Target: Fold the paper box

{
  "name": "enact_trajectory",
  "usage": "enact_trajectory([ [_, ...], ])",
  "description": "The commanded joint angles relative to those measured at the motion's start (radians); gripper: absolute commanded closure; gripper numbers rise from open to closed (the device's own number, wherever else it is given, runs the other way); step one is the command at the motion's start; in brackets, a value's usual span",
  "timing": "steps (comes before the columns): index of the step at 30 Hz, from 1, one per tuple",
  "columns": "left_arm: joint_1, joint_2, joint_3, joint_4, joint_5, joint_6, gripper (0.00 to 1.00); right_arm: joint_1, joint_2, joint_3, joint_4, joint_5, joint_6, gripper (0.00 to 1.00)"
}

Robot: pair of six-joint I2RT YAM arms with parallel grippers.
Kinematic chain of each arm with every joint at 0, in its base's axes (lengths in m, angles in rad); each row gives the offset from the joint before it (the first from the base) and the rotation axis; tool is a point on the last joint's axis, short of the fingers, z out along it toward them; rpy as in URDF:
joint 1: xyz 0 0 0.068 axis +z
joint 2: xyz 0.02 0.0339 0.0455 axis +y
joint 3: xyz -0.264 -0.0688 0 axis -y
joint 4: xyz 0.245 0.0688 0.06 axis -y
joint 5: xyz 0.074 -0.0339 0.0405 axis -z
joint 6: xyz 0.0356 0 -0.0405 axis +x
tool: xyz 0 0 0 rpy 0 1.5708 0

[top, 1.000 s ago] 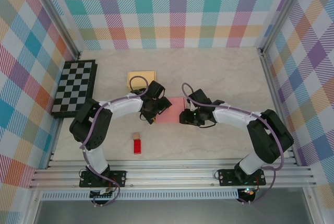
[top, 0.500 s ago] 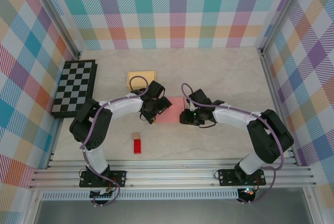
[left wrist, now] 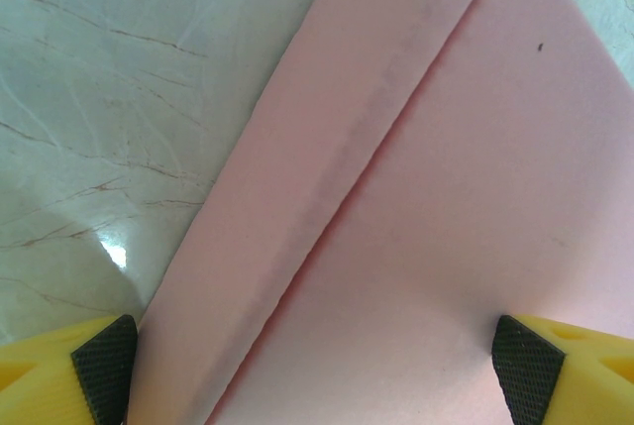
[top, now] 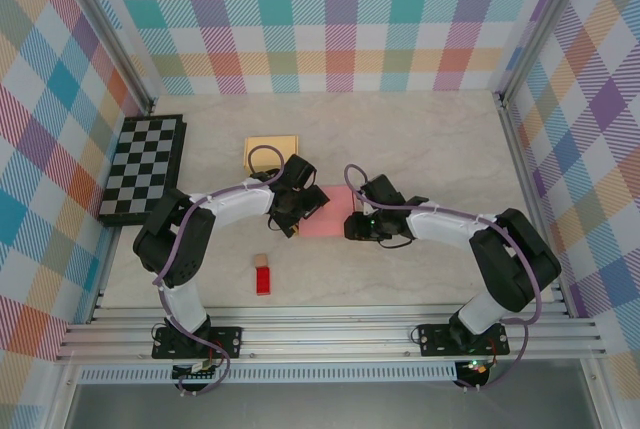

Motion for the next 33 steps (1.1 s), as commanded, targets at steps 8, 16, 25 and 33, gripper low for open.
enact_trajectory([
  [8, -0.003, 0.051, -0.022, -0.067, -0.023, 0.010, 0.08, -0.001, 0.034, -0.066, 0.103, 0.073, -0.068, 0.73],
  [16, -0.002, 0.054, -0.023, -0.069, -0.016, 0.016, 0.08, -0.037, 0.098, -0.120, 0.182, 0.072, -0.038, 0.67],
  [25, 0.006, 0.053, -0.041, -0.062, -0.013, 0.024, 0.08, -0.057, 0.041, -0.149, 0.237, 0.065, -0.020, 0.66],
  [33, 0.011, 0.056, -0.041, -0.060, -0.016, 0.025, 0.08, -0.058, -0.064, -0.140, 0.149, 0.016, 0.090, 0.62],
])
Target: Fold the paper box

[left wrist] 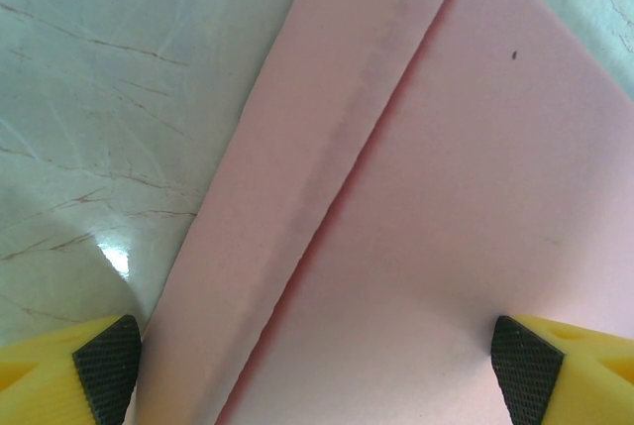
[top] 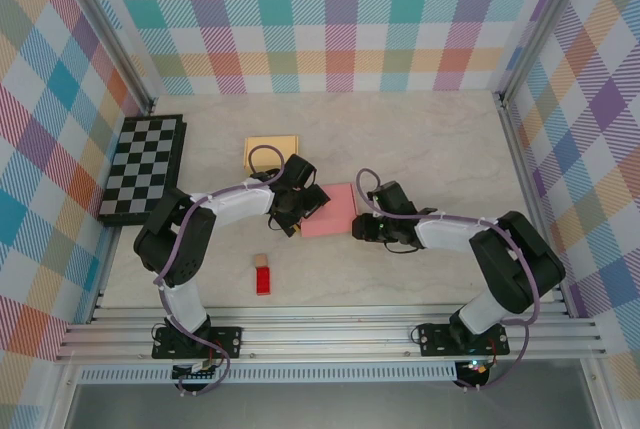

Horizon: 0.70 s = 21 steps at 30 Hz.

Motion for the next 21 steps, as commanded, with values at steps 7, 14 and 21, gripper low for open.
enact_trajectory([
  [7, 0.011, 0.051, -0.039, -0.080, -0.026, 0.022, 0.08, -0.003, -0.089, 0.011, -0.076, -0.032, 0.185, 0.73],
  [14, 0.011, 0.048, -0.041, -0.075, -0.023, 0.016, 0.08, -0.004, -0.004, 0.011, 0.083, -0.084, 0.338, 0.86],
  [21, 0.010, 0.036, -0.046, -0.066, -0.012, 0.013, 0.08, -0.004, 0.117, -0.017, 0.285, -0.011, 0.407, 0.90],
])
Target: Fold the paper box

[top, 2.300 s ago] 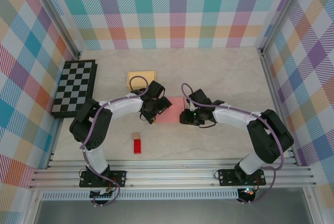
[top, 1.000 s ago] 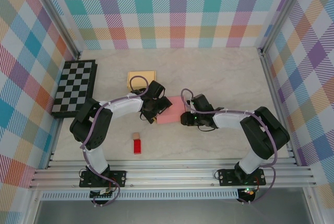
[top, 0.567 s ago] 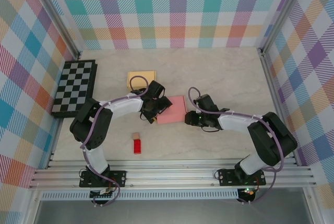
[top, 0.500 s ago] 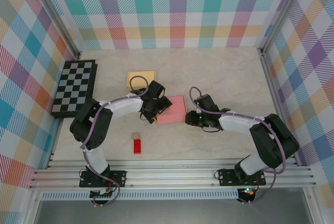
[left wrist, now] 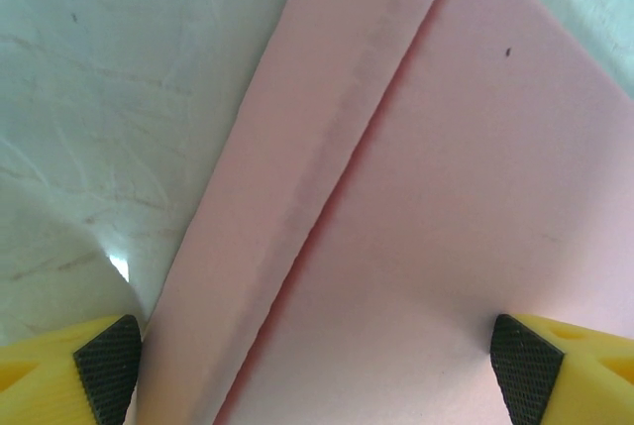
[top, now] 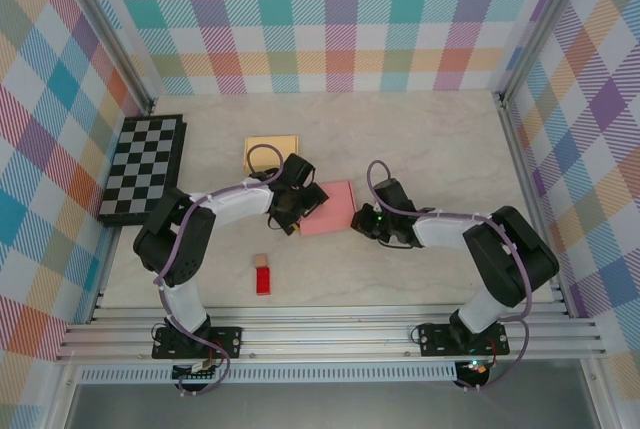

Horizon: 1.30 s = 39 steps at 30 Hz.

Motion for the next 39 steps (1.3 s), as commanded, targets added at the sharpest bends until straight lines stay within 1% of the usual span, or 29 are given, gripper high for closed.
enact_trajectory([
  [1, -0.001, 0.035, -0.045, -0.080, 0.005, 0.014, 0.08, 0.002, 0.066, -0.025, 0.160, 0.055, 0.055, 0.90],
  [6, -0.006, 0.026, -0.055, -0.074, 0.011, 0.016, 0.08, 0.018, 0.094, -0.030, 0.288, 0.076, 0.030, 0.89],
  [9, -0.007, 0.028, -0.060, -0.056, 0.025, 0.005, 0.08, 0.044, 0.098, -0.055, 0.361, 0.130, 0.016, 0.88],
  [11, -0.014, 0.029, -0.059, -0.046, 0.038, -0.004, 0.08, 0.046, 0.108, -0.079, 0.427, 0.156, 0.029, 0.86],
  [13, -0.029, 0.031, -0.053, -0.037, 0.052, -0.012, 0.08, 0.042, 0.117, -0.066, 0.442, 0.138, 0.016, 0.86],
  [15, -0.046, 0.032, -0.040, -0.041, 0.066, -0.010, 0.08, 0.037, 0.110, -0.021, 0.376, 0.104, -0.025, 0.86],
  [17, -0.053, 0.024, -0.033, -0.045, 0.078, -0.006, 0.08, 0.033, 0.082, 0.006, 0.313, 0.097, -0.069, 0.85],
  [20, -0.058, -0.022, -0.037, -0.055, 0.071, -0.001, 0.08, 0.008, 0.062, 0.051, 0.196, 0.078, -0.144, 0.85],
  [23, -0.070, -0.056, -0.038, -0.075, 0.061, 0.014, 0.08, -0.045, 0.117, 0.104, 0.172, -0.047, -0.186, 0.85],
  [25, -0.076, -0.050, -0.035, -0.074, 0.090, 0.014, 0.08, -0.072, 0.158, 0.125, 0.192, -0.116, -0.185, 0.85],
  [26, -0.076, -0.045, -0.033, -0.075, 0.102, 0.012, 0.08, -0.080, 0.165, 0.130, 0.191, -0.127, -0.186, 0.84],
  [32, -0.068, -0.098, -0.011, -0.135, 0.051, 0.055, 0.07, -0.136, 0.149, 0.162, 0.054, -0.153, -0.243, 0.84],
  [35, -0.051, -0.132, 0.004, -0.160, 0.046, 0.085, 0.07, -0.160, 0.105, 0.177, -0.051, -0.141, -0.291, 0.84],
  [39, -0.024, -0.194, 0.021, -0.189, 0.025, 0.151, 0.07, -0.172, 0.055, 0.223, -0.236, -0.125, -0.365, 0.84],
])
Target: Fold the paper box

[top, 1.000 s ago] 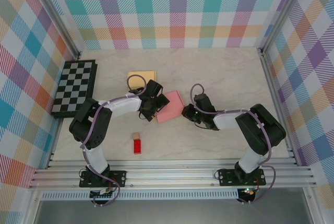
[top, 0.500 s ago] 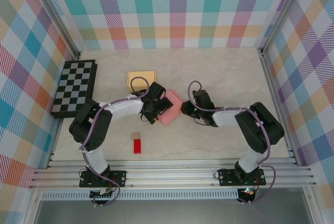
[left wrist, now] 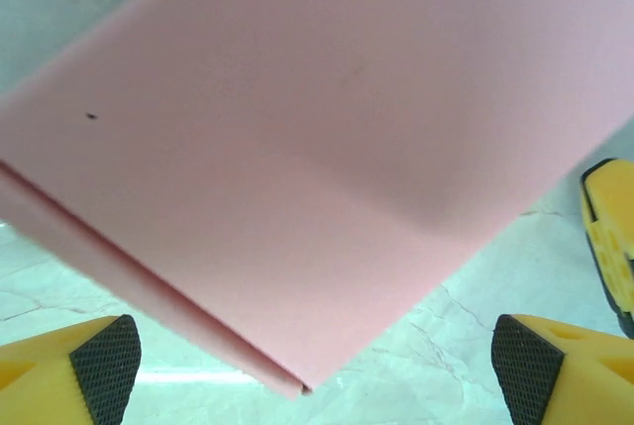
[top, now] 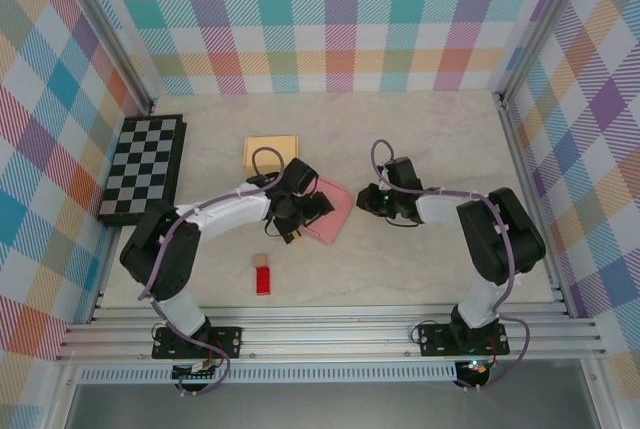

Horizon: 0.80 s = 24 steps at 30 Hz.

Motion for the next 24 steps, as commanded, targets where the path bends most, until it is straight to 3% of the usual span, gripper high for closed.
enact_trajectory([
  [1, 0.039, -0.076, 0.041, -0.059, -0.020, 0.099, 0.07, -0.006, -0.065, 0.057, -0.181, -0.017, -0.090, 0.83],
  [4, 0.099, -0.091, 0.053, -0.021, 0.015, 0.253, 0.07, -0.006, -0.080, 0.057, -0.195, -0.055, -0.069, 0.83],
  [7, 0.164, -0.008, 0.111, -0.033, 0.051, 0.446, 0.09, -0.006, -0.043, 0.089, -0.194, -0.095, -0.049, 0.83],
  [10, 0.210, 0.074, 0.162, -0.018, 0.119, 0.531, 0.14, -0.006, 0.007, 0.123, -0.191, -0.120, -0.030, 0.84],
  [13, 0.216, 0.133, 0.210, -0.003, 0.113, 0.613, 0.14, -0.006, 0.029, 0.126, -0.167, -0.127, -0.011, 0.84],
  [17, 0.216, 0.221, 0.253, 0.020, 0.119, 0.668, 0.16, -0.006, 0.069, 0.142, -0.152, -0.151, -0.004, 0.84],
  [24, 0.205, 0.281, 0.232, 0.138, 0.218, 0.630, 0.18, -0.006, 0.129, 0.157, -0.110, -0.178, 0.001, 0.84],
])
